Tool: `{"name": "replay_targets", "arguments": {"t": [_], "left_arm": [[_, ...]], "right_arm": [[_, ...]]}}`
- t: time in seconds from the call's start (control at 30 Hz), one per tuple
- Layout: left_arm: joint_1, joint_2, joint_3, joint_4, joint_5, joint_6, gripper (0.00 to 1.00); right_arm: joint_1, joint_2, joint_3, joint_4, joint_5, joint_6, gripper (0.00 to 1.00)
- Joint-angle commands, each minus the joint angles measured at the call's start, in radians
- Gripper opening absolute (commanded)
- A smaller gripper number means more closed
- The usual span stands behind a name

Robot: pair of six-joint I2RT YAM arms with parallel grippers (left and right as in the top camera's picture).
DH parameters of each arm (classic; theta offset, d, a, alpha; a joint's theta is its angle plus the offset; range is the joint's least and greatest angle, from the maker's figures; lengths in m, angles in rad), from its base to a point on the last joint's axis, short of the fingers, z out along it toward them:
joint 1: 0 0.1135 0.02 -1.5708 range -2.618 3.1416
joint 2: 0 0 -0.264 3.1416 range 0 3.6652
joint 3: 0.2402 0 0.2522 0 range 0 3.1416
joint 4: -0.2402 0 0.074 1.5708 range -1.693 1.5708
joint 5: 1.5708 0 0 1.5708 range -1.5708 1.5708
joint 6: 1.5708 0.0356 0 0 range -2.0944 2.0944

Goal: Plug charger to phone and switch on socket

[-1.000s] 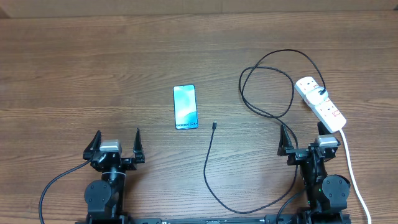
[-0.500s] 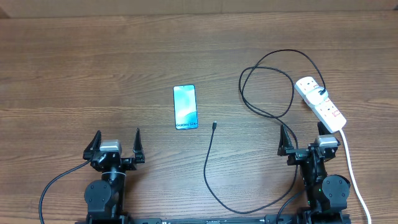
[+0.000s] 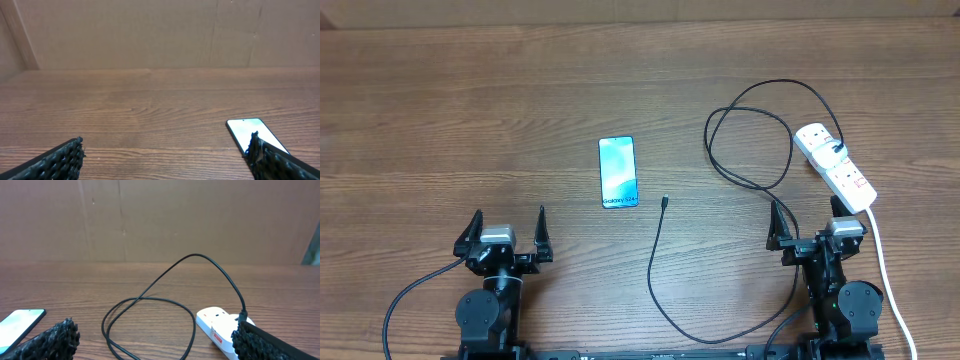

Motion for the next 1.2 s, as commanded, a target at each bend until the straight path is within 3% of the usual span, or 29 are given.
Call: {"name": "replay_targets", "arguments": {"t": [0.0,0.93,1.0,1.1,1.17], "left_arm": [[0.005,-0.010,-0.003,0.001,0.009,0.019,1.00],[0.005,-0.010,-0.003,0.033,-0.013,0.011,1.00],[0.003,-0.010,-0.003,0.031,0.130,-0.121,1.00],[-0.001,-0.008,-0.003,0.042,0.479,-0.457,1.00],[-0.002,-0.008,-0.003,0.045,0.585,-0.584,0.99]], "right_arm": [[0.004,-0.011,-0.010,0.006,0.006,-0.007,1.00],[0.004,-0.011,-0.010,0.006,0.006,-0.007,1.00],[0.004,-0.011,-0.010,0.006,0.006,-0.007,1.00],[0.004,-0.011,-0.010,0.006,0.006,-0.007,1.00],[0.004,-0.011,-0.010,0.006,0.006,-0.007,1.00]]}}
